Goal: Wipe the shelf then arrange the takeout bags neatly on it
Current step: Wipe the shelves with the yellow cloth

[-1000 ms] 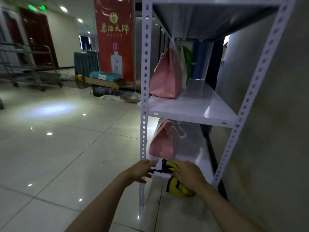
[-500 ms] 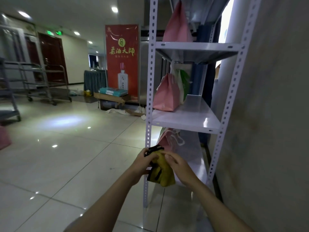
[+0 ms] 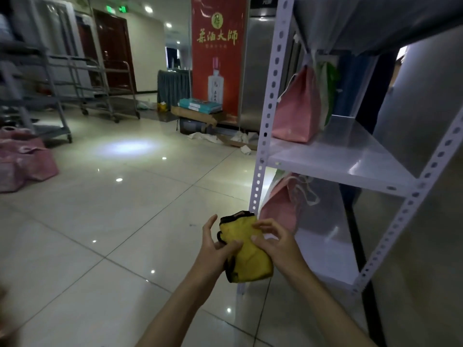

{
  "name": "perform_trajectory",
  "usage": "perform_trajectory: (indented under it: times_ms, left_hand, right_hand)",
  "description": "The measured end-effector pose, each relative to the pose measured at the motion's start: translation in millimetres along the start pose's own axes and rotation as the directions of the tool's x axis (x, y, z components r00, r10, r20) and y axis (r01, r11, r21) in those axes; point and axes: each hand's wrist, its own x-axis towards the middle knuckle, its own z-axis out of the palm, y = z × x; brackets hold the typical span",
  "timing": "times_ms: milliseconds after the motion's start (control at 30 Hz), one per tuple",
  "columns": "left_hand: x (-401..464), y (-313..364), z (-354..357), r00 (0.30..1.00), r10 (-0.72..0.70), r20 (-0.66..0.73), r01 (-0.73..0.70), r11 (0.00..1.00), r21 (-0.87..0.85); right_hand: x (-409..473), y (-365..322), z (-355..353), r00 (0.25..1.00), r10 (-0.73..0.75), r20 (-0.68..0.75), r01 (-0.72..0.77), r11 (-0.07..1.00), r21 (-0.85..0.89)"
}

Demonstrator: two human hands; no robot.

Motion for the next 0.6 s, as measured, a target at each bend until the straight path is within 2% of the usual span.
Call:
perform_trajectory:
  times_ms: [67,167,233,333,500,600]
  left_hand:
    - [10.8,-16.2,-8.7,0.999,0.023,-0.040,-0.021,0.998,0.053]
    - [37.9,-27.6,-14.5,0.977,0.179,-0.116,-0.140,0.950,0.280]
    - [55.7,-26.9,-18.8,0.964,0.222,-0.143,-0.172,0.939,0.298]
    - [80.3,-21.2,-31.8,0.970,0.164,-0.181,-0.130,0.974,0.187]
    - [85.3,8.0,-47.6,0.979,0.053,-0.196,-0.018,0.984,0.180]
    - [77.6,56.7,-55.6,0.972,-0.011,-0.235,0.051,0.985,0.164]
  right_hand:
    - [11.4,26.5,13.5,1.000,0.002,0.008,-0.002,0.999,-0.032]
    - [38.8,48.0,38.4,1.000,0.005,0.008,-0.004,0.996,-0.095]
    - [56.8,47.0,47.1,1.000,0.012,0.025,-0.011,0.999,-0.045]
    - [76.1,45.0,47.2,0.996,0.062,0.066,-0.065,0.997,0.044]
    - [83.3,27.5,62.7,0.982,0.178,0.057,-0.181,0.982,0.054]
    - [86.0,-9.4,74.6,0.969,0.233,0.079,-0.237,0.970,0.053]
